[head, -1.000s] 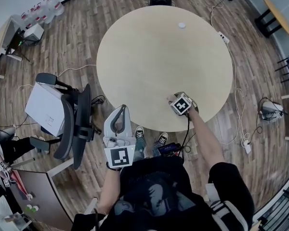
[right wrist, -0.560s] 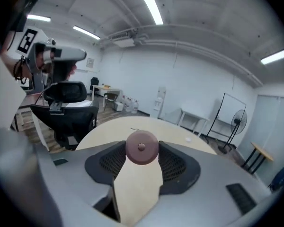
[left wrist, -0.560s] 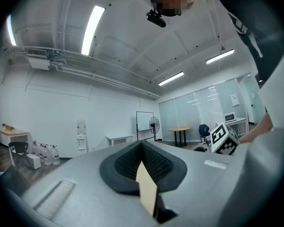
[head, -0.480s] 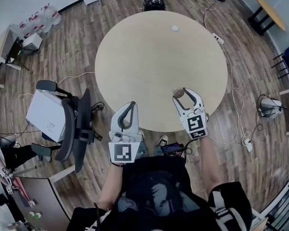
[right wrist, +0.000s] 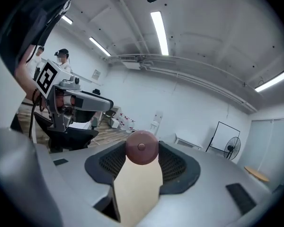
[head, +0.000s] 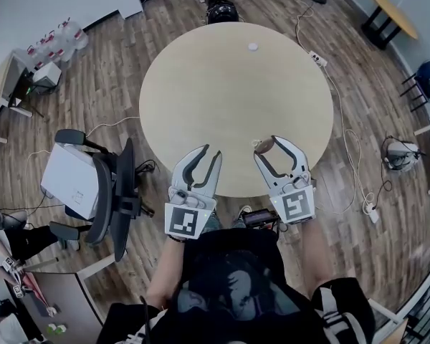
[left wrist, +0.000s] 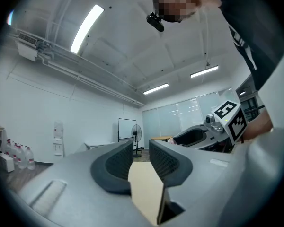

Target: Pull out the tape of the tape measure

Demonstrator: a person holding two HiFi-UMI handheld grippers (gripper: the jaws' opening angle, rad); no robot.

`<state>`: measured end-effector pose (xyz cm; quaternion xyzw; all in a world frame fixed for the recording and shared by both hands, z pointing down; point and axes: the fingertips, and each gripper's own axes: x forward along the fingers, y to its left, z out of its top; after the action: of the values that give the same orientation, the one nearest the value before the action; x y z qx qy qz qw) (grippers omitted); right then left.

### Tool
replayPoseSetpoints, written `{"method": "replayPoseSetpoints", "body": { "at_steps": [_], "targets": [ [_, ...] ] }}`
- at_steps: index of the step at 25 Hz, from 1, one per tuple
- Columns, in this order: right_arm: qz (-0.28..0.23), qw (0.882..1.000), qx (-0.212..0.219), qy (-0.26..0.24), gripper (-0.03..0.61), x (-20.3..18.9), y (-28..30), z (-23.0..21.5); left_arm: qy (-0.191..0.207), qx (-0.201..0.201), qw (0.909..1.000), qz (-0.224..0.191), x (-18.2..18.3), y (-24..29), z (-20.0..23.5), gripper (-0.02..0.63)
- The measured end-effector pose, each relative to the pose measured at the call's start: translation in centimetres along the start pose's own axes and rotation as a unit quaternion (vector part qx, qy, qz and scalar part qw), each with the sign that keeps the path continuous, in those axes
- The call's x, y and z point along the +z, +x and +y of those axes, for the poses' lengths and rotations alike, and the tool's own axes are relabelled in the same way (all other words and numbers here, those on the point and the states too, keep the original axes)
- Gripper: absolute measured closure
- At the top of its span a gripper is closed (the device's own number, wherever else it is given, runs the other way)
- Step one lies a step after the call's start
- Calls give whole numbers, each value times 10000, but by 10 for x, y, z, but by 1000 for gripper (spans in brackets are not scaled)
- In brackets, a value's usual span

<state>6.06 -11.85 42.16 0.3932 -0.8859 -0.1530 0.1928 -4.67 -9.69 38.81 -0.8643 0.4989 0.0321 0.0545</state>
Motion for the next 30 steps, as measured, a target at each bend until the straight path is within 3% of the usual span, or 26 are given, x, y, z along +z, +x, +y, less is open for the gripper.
{"method": "replayPoseSetpoints", "body": {
  "at_steps": [4,10,18,21,27,30],
  "targets": [
    [28,9998,170,-140,360,6,-4,6,191,-560,9982,69,-1,10,-19,452],
    [-33,9986,428,-321,360,19,-8,21,556,-1398,9885,137,-2,16,-49,453],
    [-16,9973,603,-416,360,29,-9,34,704,-1693,9829,154,-3,12,-57,481],
    [-9,9964,698,-481,360,30,-8,37,746,-1644,9834,155,-2,11,-56,557],
    [71,9962,719,-482,360,25,-7,40,1035,-1549,9821,274,-6,12,-56,568],
    [99,9963,713,-469,360,24,-6,38,1259,-1481,9802,379,-8,15,-56,607]
  ]
}}
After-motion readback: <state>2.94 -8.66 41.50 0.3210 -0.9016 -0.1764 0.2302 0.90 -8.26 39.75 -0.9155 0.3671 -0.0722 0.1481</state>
